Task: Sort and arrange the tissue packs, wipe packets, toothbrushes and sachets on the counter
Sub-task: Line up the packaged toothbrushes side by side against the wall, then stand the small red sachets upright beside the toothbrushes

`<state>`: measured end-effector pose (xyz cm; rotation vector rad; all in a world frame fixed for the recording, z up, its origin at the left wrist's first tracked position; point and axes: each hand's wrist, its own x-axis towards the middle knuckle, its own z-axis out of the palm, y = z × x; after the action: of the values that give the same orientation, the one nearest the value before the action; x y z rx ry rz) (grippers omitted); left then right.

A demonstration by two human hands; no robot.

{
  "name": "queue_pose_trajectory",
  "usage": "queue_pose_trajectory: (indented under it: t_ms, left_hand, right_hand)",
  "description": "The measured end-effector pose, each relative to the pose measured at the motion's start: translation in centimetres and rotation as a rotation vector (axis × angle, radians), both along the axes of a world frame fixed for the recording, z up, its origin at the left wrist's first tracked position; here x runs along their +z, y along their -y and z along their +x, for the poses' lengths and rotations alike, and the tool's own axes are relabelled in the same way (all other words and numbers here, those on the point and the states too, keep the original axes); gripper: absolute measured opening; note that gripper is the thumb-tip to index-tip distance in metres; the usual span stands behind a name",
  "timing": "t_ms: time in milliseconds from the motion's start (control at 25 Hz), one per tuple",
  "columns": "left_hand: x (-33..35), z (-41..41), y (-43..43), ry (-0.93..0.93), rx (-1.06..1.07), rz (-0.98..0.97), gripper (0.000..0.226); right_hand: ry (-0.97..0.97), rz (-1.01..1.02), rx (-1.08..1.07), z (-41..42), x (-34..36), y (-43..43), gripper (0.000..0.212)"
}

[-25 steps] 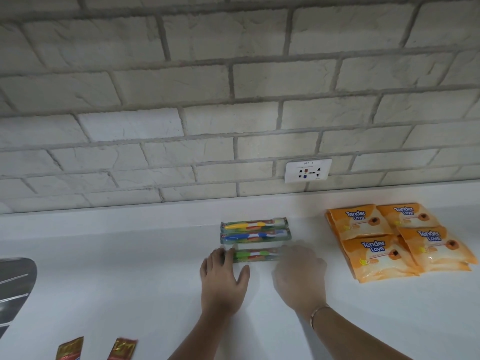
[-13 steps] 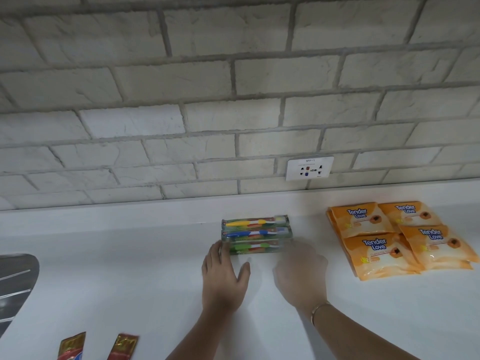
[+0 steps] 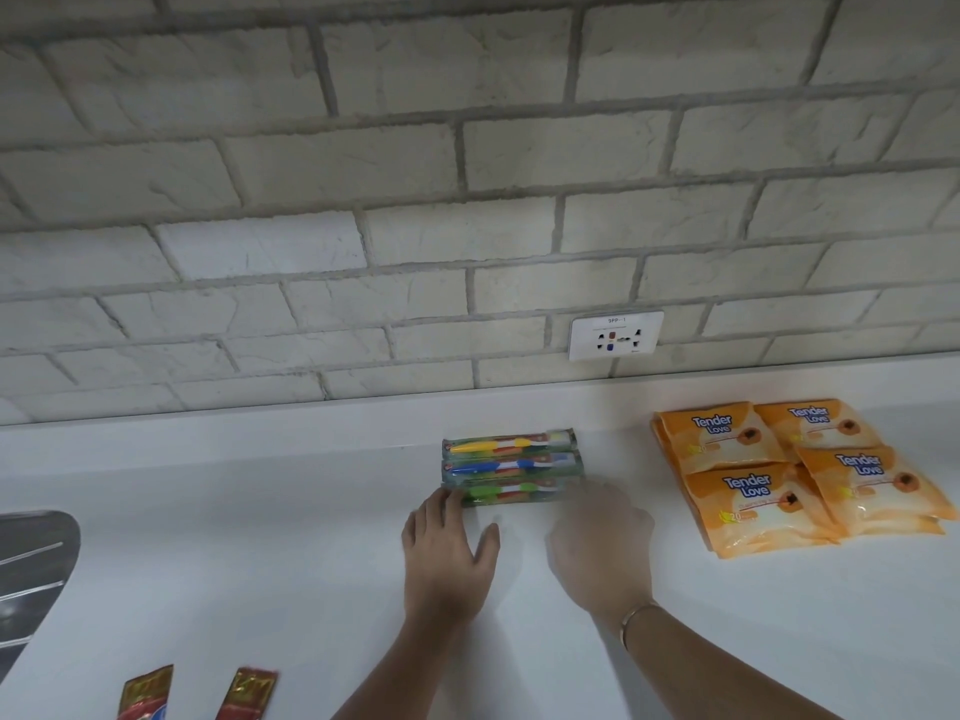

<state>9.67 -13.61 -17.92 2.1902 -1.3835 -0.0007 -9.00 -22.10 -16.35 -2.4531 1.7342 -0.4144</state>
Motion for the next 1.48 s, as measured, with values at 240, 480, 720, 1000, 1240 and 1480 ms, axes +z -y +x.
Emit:
queue_pose_trajectory:
  t_ms: [240,480,720,1000,1240,1480]
  left_hand:
    - [0.6,0.0,-0.3,-0.120,-0.028,-0.031,0.052]
    - [1.8,0.5,-2.8,-0.518,0.060,-0.137,0.025]
    - [2.4,0.8,-13.2,-0.514,-0.085,-0.005,0.020]
    - [4.0,3.6,-25.2,-0.327,0.082,0.103,0.035]
    - [3.7,5.4,-36.9,-0.149,0.231,0.131,0.019]
    - [0.9,1.9,-39.1,0.032,0.110,0.086,0.028]
  right_hand:
    - [0.024,-0.031,0.014,-0.2,0.2,-0.1,0.048]
    - [0.148,-0.121,0.066,-1.5,0.0,-1.5,0.043]
    - [0.263,-0.133,0.278,-1.8,-0.8,-7.8,0.027]
    - [0.206,-0.022,0.532,1.7,-1.6,-20.5,0.027]
    - [0.200,0.023,0.671,1.4,-2.1,-23.5,0.028]
    - [0.227,0.052,0.674,1.2,-1.6,-23.6,0.027]
